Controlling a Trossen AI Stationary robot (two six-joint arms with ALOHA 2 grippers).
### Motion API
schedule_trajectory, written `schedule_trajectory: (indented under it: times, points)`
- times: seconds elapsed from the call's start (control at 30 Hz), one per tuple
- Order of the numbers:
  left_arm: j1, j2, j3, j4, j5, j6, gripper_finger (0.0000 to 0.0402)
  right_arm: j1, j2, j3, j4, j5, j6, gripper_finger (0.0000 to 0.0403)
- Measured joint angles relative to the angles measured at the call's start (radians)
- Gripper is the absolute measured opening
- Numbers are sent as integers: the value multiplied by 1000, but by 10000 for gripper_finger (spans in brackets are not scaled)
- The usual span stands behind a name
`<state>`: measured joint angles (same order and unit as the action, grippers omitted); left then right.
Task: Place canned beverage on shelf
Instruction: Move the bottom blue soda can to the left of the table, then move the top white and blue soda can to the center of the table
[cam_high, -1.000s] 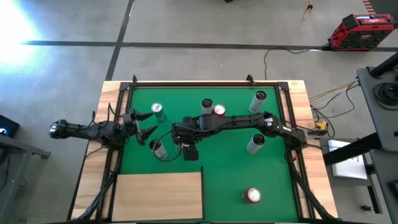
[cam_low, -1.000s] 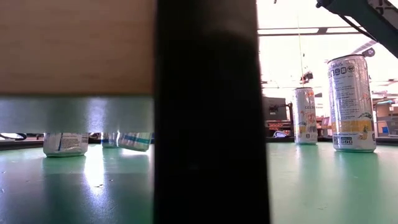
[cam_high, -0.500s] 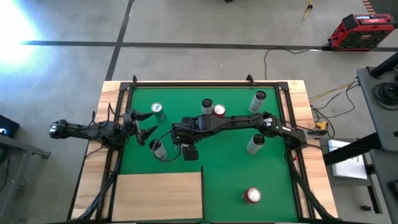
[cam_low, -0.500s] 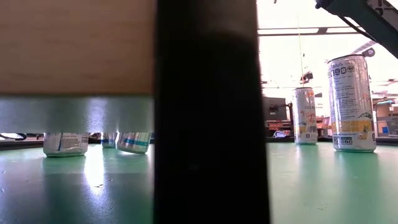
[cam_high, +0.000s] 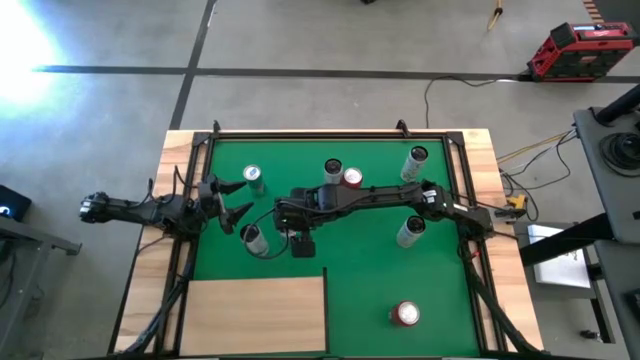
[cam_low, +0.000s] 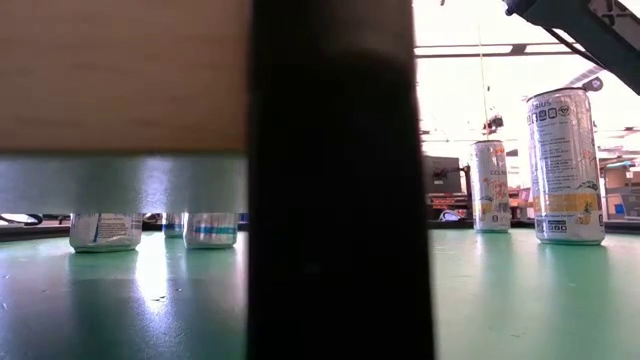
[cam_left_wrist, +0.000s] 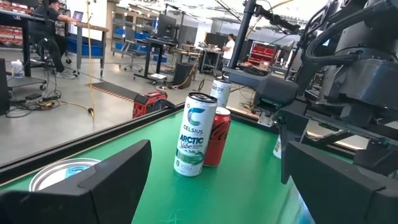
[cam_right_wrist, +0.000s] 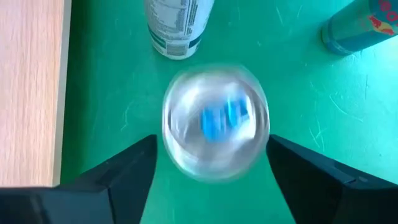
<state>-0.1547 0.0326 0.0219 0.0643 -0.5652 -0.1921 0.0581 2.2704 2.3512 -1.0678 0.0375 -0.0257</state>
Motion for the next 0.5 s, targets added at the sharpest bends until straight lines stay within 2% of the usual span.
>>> schedule_trajectory:
  times: [0.27, 0.5]
  points:
    - [0, 0, 0, 1, 0, 0, 355, 0, 0, 0, 10, 28, 21, 363]
    - [0, 0, 0, 2, 0, 0, 355, 0, -8, -1, -7, 85, 210, 372]
